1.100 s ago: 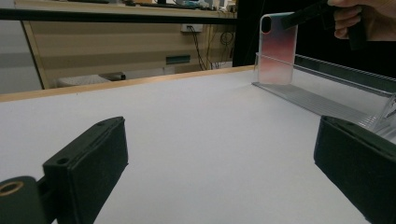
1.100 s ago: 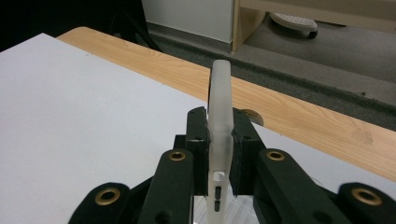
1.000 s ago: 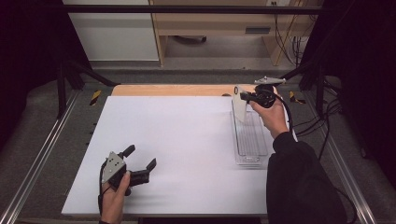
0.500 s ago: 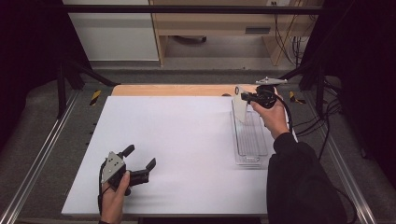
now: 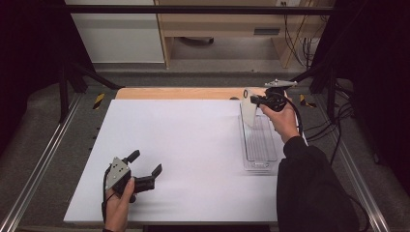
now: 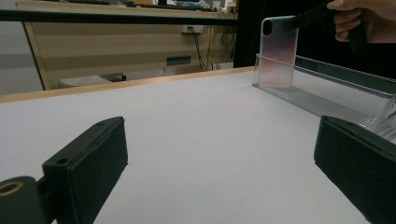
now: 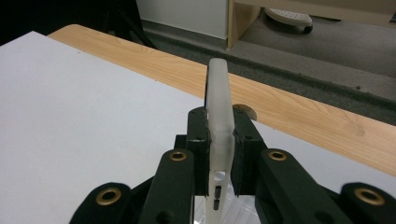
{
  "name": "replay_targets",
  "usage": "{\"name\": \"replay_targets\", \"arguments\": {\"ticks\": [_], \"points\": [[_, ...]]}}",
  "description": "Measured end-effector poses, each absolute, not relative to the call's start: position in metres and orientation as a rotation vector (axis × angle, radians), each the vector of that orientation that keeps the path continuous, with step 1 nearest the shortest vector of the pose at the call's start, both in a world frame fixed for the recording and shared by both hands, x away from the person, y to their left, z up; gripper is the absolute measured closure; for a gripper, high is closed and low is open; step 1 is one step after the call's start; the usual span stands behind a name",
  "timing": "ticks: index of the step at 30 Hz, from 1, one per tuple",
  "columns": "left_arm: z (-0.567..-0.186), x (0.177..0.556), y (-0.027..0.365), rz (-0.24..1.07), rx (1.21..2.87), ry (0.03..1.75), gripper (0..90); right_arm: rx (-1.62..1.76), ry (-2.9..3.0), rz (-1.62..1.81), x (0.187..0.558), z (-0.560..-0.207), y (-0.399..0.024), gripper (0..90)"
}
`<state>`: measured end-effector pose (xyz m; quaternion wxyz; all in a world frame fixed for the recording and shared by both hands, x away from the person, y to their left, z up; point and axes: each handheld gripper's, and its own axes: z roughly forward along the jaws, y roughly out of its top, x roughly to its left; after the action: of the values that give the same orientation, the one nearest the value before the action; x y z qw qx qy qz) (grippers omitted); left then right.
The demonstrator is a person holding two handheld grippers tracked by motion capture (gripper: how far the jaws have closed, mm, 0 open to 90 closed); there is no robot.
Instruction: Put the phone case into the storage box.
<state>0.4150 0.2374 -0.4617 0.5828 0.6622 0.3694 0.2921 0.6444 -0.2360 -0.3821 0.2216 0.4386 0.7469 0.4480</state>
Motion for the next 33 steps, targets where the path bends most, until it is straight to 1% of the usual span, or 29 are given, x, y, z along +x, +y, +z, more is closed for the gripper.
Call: {"name": "replay_targets", "arguments": {"ticks": [25, 33], "points": [[-0.4611, 0.4147, 0.238, 0.684, 1.543, 0.864, 2.3, 1.209, 2.089, 1.15, 0.6461, -0.3773, -0.2329, 78.9], [-0.4613, 0.4145, 0.2366, 0.684, 1.55, 0.86, 2.3, 1.195, 2.091, 1.113, 0.6472, -0.3774, -0.235, 76.3]]}}
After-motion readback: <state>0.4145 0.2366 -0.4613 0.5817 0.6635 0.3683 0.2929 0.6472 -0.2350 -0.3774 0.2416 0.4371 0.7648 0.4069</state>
